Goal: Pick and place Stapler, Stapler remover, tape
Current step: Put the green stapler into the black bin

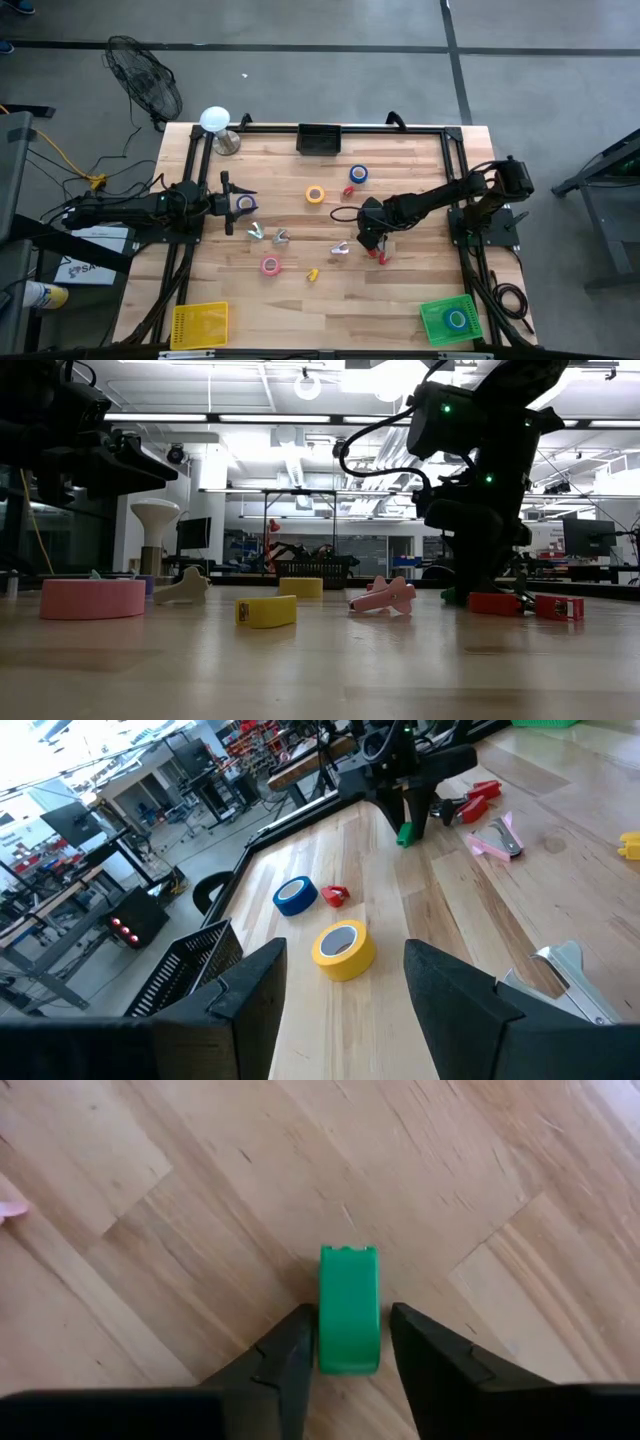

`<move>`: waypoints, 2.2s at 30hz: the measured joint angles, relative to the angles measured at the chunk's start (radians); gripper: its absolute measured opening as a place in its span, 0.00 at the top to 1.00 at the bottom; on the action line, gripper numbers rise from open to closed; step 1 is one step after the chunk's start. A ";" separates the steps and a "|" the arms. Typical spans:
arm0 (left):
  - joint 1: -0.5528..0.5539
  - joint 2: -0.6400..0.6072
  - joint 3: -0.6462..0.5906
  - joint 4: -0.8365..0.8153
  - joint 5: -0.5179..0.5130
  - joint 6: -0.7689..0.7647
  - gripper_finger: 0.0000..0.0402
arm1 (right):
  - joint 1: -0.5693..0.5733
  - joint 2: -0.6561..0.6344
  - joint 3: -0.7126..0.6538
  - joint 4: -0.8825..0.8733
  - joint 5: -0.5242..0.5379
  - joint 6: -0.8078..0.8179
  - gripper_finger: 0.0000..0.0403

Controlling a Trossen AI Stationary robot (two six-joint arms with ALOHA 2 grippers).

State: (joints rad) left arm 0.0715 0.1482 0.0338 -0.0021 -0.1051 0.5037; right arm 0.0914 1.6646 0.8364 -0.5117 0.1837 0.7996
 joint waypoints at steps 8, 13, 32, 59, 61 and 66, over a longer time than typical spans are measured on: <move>0.000 0.000 0.000 0.000 0.000 0.000 0.51 | -0.021 0.001 0.018 0.000 0.005 -0.083 0.84; 0.000 0.000 0.000 0.000 0.000 0.000 0.51 | -0.059 0.001 0.074 0.005 0.041 -0.156 0.84; 0.000 0.000 0.000 0.000 0.000 0.000 0.51 | -0.465 0.155 0.436 0.112 0.044 -0.727 0.81; 0.000 0.000 0.000 0.000 0.000 0.000 0.51 | -0.650 0.451 0.838 -0.045 -0.070 -1.027 0.81; 0.000 0.000 0.000 0.000 0.000 0.000 0.51 | -0.650 0.451 0.838 -0.052 -0.086 -1.025 0.81; 0.000 0.000 0.000 0.000 0.000 0.000 0.51 | -0.657 0.451 0.838 -0.049 -0.096 -1.013 0.81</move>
State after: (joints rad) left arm 0.0719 0.1478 0.0340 -0.0023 -0.1047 0.5034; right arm -0.5655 2.1151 1.6749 -0.5606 0.0882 -0.2138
